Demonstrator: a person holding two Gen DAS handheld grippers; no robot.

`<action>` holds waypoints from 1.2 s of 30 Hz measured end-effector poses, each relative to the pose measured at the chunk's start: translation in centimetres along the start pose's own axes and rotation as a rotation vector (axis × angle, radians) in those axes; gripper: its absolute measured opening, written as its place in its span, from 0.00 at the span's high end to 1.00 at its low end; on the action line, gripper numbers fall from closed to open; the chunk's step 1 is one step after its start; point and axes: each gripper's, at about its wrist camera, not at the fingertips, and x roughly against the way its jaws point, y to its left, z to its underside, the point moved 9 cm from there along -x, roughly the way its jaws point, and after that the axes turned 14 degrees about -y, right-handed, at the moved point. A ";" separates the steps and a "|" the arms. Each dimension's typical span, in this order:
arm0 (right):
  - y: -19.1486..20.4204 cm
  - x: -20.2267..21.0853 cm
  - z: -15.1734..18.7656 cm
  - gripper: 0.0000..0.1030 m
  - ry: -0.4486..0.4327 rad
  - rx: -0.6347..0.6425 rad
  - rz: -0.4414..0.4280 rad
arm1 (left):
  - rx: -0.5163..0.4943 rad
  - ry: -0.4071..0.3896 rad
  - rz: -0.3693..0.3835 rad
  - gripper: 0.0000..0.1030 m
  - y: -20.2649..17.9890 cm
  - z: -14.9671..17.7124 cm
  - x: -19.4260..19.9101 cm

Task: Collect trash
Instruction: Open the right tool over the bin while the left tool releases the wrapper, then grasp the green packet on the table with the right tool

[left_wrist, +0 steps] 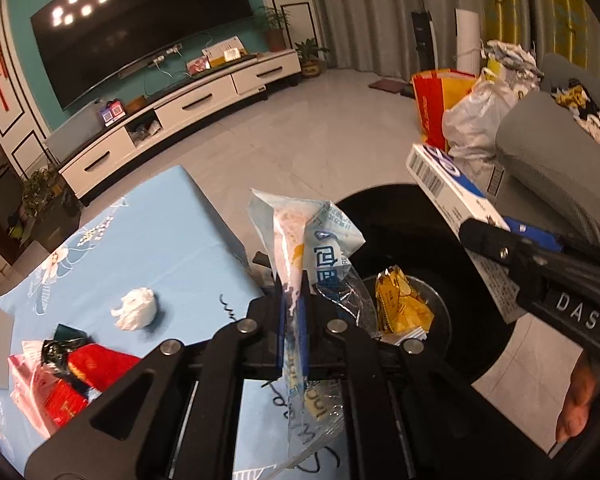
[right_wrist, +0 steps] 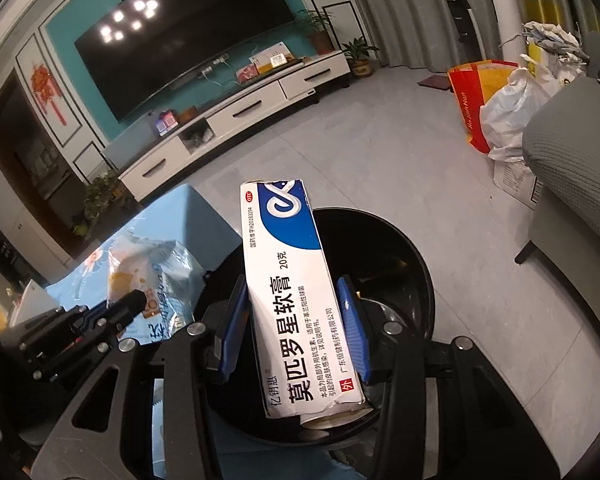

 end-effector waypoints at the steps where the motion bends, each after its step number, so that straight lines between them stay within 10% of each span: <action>1: -0.1 -0.2 0.1 0.57 0.003 0.000 0.004 | -0.003 0.007 0.002 0.93 -0.2 0.2 -0.4; 8: -1.4 -1.7 0.5 0.53 0.036 -0.020 0.039 | -0.026 0.037 0.011 0.91 -1.4 0.8 -2.1; 10: -1.7 -1.8 0.6 0.39 0.039 -0.038 0.047 | -0.023 0.043 0.013 0.84 -1.5 0.9 -2.3; 12: -2.0 -1.8 0.5 0.36 0.038 -0.056 0.046 | -0.017 0.038 0.019 0.49 -1.6 0.9 -2.2; 27: -0.4 4.6 2.3 0.35 0.037 -0.023 0.040 | 0.065 -0.026 0.006 0.21 1.4 2.3 7.1; 36: 6.5 7.1 6.4 0.35 0.124 0.104 -0.106 | 0.225 -0.026 -0.125 0.18 10.1 7.1 14.8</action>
